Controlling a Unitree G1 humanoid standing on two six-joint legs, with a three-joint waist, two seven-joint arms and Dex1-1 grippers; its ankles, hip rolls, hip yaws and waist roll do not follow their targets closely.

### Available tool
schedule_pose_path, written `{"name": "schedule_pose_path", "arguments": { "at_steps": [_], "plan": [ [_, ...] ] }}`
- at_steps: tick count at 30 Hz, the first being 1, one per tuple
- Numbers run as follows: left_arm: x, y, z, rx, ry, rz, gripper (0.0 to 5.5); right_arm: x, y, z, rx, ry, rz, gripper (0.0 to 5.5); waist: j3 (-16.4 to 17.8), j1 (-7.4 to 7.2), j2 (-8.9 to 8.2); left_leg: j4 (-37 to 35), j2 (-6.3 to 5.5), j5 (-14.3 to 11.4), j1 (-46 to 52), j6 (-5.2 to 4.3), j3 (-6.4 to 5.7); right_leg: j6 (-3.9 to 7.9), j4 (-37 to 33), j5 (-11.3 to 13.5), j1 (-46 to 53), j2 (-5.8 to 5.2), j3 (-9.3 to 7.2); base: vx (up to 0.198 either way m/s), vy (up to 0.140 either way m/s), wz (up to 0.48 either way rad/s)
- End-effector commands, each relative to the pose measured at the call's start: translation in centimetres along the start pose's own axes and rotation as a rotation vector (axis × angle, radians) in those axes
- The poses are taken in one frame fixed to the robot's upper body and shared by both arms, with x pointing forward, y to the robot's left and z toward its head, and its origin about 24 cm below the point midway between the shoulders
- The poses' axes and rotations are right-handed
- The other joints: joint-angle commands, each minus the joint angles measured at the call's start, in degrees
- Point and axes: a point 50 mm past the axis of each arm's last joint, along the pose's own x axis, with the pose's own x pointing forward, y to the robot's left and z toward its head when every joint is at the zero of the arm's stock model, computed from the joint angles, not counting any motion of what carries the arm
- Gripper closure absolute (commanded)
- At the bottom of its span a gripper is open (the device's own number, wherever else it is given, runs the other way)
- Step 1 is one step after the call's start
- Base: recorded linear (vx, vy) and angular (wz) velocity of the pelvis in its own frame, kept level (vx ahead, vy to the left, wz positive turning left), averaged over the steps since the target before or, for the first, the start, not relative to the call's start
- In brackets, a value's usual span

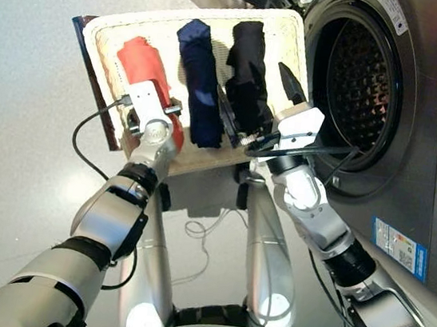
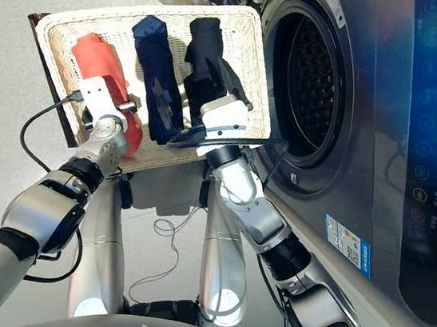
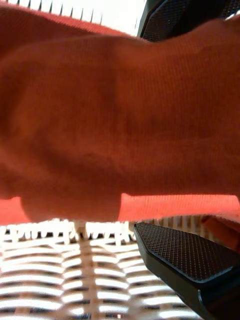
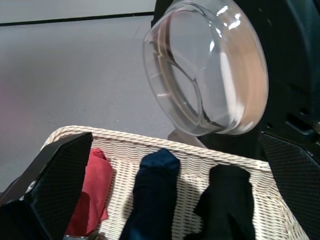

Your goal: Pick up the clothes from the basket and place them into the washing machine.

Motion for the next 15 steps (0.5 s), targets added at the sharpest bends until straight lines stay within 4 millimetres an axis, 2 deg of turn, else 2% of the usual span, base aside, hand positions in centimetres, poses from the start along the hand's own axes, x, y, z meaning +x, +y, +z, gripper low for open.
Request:
{"name": "schedule_pose_path", "arguments": {
  "at_steps": [1, 6, 11, 13, 15],
  "plan": [
    [0.0, -1.1, 0.8, -0.038, -0.015, -0.015, 5.50, 0.0, -0.4, 3.8, 0.051, -0.207, -0.002, 0.00, -0.59, -0.62, -0.30, 4.19, -0.09, -4.28, 0.79, -0.12, -0.37, 2.66, 2.90, -2.31, -0.64, -1.91, 1.36, 0.000, 0.000, 0.000],
    [-1.0, -2.8, 0.2, -0.037, -0.034, -0.087, 5.50, -0.1, -1.0, 3.2, 0.065, -0.175, -0.037, 0.00, -0.59, -0.28, 0.51, 1.98, -0.44, -3.36, 2.52, -0.39, 0.10, 2.57, 1.29, -1.74, 0.83, -2.06, 1.15, 0.000, 0.000, 0.000],
    [-2.3, -3.8, -0.3, 0.006, -0.103, -0.150, 5.50, -0.8, -1.9, 1.9, 0.058, -0.094, -0.089, 0.00, -0.59, 0.64, 1.31, -1.51, -0.91, -2.02, 5.72, -0.50, 0.71, 2.67, -1.95, -0.71, 4.07, -2.17, 0.92, 0.000, 0.000, 0.000],
    [-2.8, -4.3, 0.1, 0.001, -0.146, -0.182, 5.50, -1.0, -2.1, 1.8, 0.045, -0.086, -0.090, 0.00, -0.59, 1.00, 1.62, -2.53, -1.18, -1.61, 6.69, -0.51, 0.60, 2.67, -2.98, -0.50, 5.40, -2.33, 0.65, 0.025, -0.017, 0.036],
    [-4.4, -5.3, 0.0, 0.014, -0.222, -0.263, 5.50, -1.6, -3.0, 1.2, 0.043, -0.055, -0.123, 0.00, -0.59, 1.92, 2.50, -5.24, -1.95, -0.68, 9.30, -0.37, 0.38, 2.69, -5.14, 0.05, 8.29, -2.69, -0.14, 0.071, -0.028, 0.080]
  ]
}}
